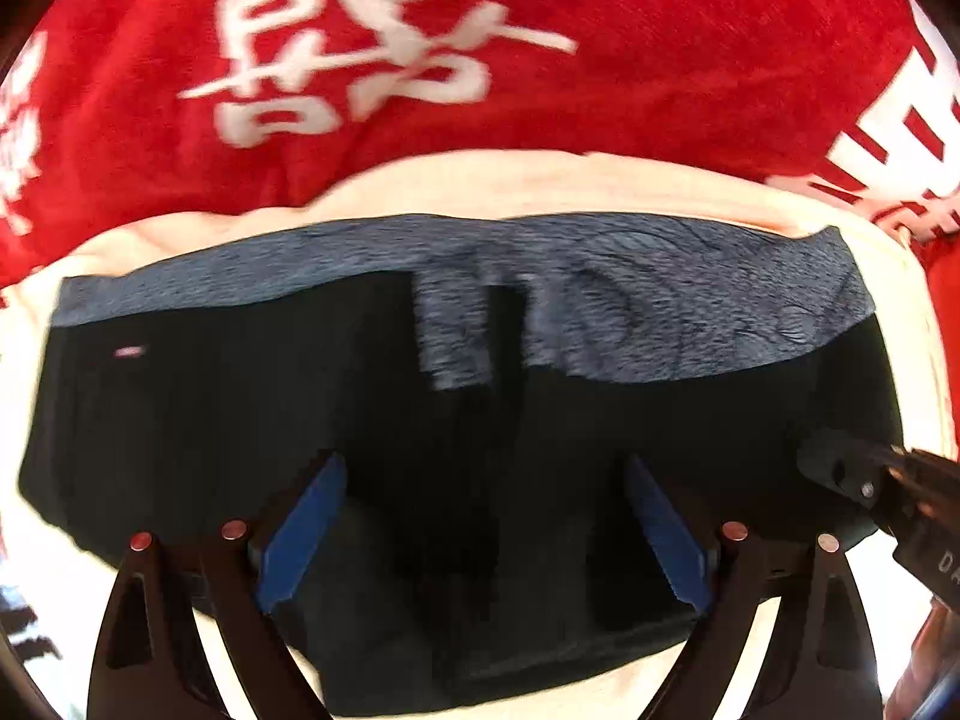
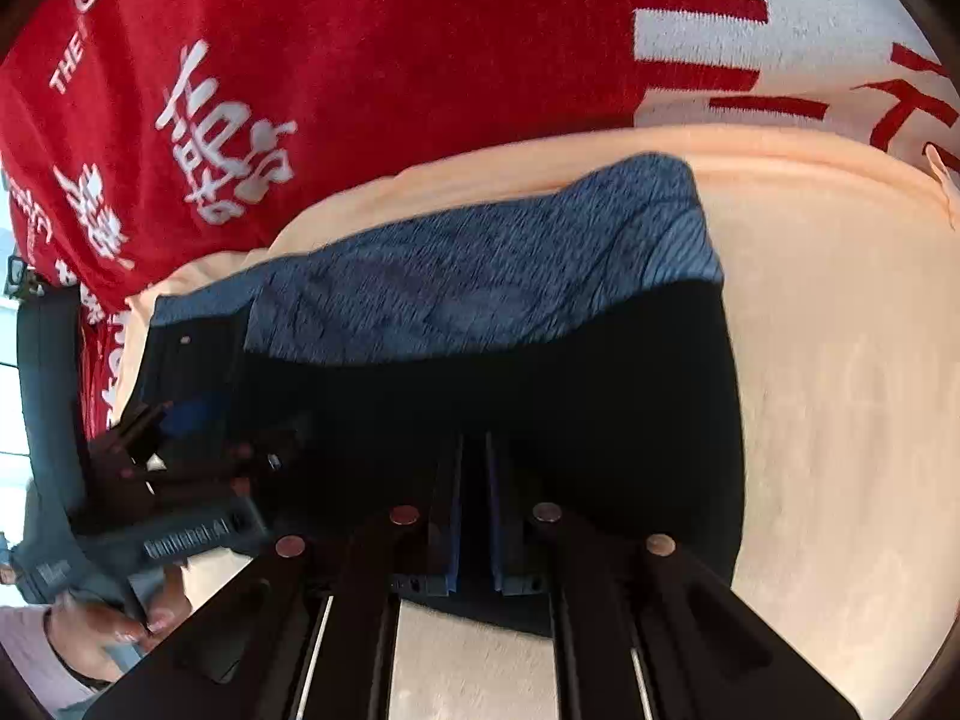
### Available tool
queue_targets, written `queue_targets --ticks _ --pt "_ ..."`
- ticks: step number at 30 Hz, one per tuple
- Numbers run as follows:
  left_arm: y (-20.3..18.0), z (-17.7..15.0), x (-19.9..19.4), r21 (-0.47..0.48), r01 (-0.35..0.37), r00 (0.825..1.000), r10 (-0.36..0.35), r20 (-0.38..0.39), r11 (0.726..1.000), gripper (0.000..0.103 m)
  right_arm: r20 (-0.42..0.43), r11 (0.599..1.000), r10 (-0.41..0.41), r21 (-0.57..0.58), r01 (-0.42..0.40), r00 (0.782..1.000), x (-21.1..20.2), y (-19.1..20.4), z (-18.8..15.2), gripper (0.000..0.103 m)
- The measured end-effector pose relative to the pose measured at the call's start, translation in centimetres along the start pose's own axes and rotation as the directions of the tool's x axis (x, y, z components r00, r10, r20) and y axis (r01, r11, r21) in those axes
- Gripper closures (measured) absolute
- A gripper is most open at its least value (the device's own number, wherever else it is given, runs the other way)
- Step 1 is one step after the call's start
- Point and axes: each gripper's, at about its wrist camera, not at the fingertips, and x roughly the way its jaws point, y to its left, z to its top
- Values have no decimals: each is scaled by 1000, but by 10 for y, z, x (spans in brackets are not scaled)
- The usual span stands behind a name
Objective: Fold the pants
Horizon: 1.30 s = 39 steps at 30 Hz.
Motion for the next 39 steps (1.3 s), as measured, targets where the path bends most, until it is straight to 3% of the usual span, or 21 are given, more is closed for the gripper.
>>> queue_targets --ticks 7,15,18,19,21,30,39 --pt "25 -16 -21 -81 -48 999 48 -6 996 8 -20 1000 19 9 -19 1000 0 1 -5 94" --pt "42 -42 -22 -197 -46 999 46 -5 979 8 -43 993 -32 -115 27 999 5 18 -3 90" --pt "54 -49 -25 -209 -30 1000 30 -4 978 8 -44 991 -53 -128 47 998 0 28 -6 78" --pt "56 -51 -27 -208 -29 1000 28 -6 978 8 -44 991 -53 -128 46 998 -2 32 -8 66" --pt "63 -53 -30 -200 -25 1000 23 -11 980 8 -40 989 -58 -140 51 998 -5 44 -14 51" --pt "119 -66 -28 -199 -2 999 -6 -43 980 8 -37 987 -120 -109 116 992 2 100 -35 43" --pt "187 -78 -28 -277 4 999 -16 -39 961 9 -38 979 -140 -155 132 989 29 163 -20 43"
